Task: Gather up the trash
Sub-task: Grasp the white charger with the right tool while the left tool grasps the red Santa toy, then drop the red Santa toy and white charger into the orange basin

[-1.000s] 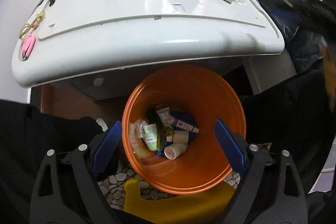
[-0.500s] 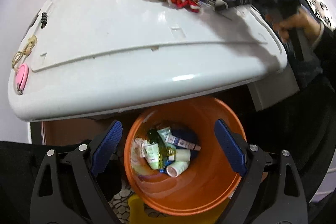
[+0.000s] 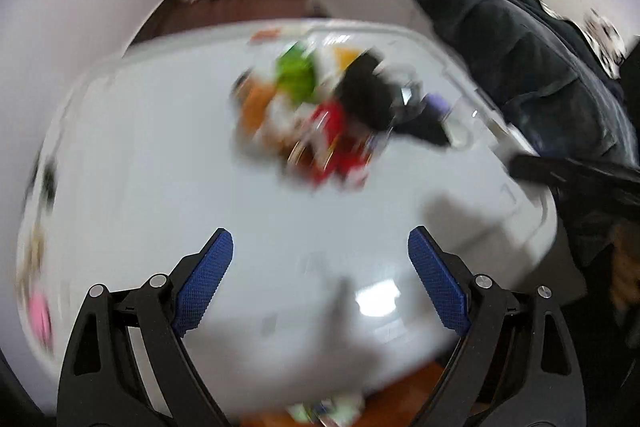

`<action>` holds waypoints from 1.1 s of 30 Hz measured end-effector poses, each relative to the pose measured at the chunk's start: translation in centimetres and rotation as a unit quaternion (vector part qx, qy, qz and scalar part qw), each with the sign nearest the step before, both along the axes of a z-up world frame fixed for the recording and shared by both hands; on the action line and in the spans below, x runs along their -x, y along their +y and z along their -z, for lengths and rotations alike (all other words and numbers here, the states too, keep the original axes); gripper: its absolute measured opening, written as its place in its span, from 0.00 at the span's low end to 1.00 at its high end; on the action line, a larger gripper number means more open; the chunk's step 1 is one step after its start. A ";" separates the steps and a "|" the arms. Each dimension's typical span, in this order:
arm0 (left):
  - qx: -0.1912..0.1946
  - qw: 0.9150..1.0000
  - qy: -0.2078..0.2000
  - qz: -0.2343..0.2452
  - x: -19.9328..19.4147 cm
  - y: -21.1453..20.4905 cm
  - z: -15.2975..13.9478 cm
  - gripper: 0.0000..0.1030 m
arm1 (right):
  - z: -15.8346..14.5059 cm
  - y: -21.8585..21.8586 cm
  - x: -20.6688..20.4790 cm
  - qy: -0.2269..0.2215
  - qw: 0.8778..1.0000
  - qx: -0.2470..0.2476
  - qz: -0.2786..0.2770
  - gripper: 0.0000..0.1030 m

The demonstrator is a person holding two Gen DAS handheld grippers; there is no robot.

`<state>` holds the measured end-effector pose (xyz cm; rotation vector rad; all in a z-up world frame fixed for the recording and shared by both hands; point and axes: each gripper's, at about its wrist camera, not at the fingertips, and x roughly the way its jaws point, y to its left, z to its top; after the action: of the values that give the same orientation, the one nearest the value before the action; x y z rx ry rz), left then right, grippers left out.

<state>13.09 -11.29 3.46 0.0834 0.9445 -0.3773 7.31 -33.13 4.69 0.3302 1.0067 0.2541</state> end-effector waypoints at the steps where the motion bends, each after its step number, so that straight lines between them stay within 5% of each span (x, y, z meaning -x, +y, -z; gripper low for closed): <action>1: -0.018 0.999 -0.019 0.019 -1.2 -1.2 0.0 0.85 | -0.2 -0.5 0.5 -0.004 1.000 -0.018 0.013 0.41; 8: -0.120 0.986 -0.060 0.101 -5.9 -5.4 2.2 0.80 | 0.3 -1.3 1.9 -0.003 0.998 -0.043 0.038 0.40; 9: -0.123 0.984 -0.055 0.113 -6.3 -5.6 2.8 0.55 | 0.4 -1.3 1.8 -0.002 0.998 -0.045 0.036 0.40; 11: -0.138 0.981 -0.040 0.127 -7.0 -5.8 4.0 0.26 | 0.5 -0.9 1.7 -0.004 0.998 -0.050 0.035 0.40; 12: -0.139 0.981 -0.044 0.127 -7.1 -5.7 4.1 0.23 | 0.4 -0.7 1.5 -0.005 0.998 -0.051 0.033 0.40; 20: -0.032 0.996 -0.045 0.070 -3.0 -0.7 -1.9 0.18 | 0.1 1.1 1.3 -0.015 0.999 -0.047 0.012 0.40; 27: -0.015 0.999 -0.041 0.023 4.7 3.6 -5.6 0.18 | -0.2 4.3 2.0 -0.034 0.998 -0.046 -0.029 0.40; 33: -0.011 0.999 -0.035 0.001 11.1 5.4 -5.4 0.19 | 0.7 7.9 6.6 -0.032 0.997 -0.058 -0.049 0.40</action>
<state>1.95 -5.84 8.89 0.1162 0.8803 -0.3640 0.69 -25.25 4.03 0.3765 0.9473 0.4112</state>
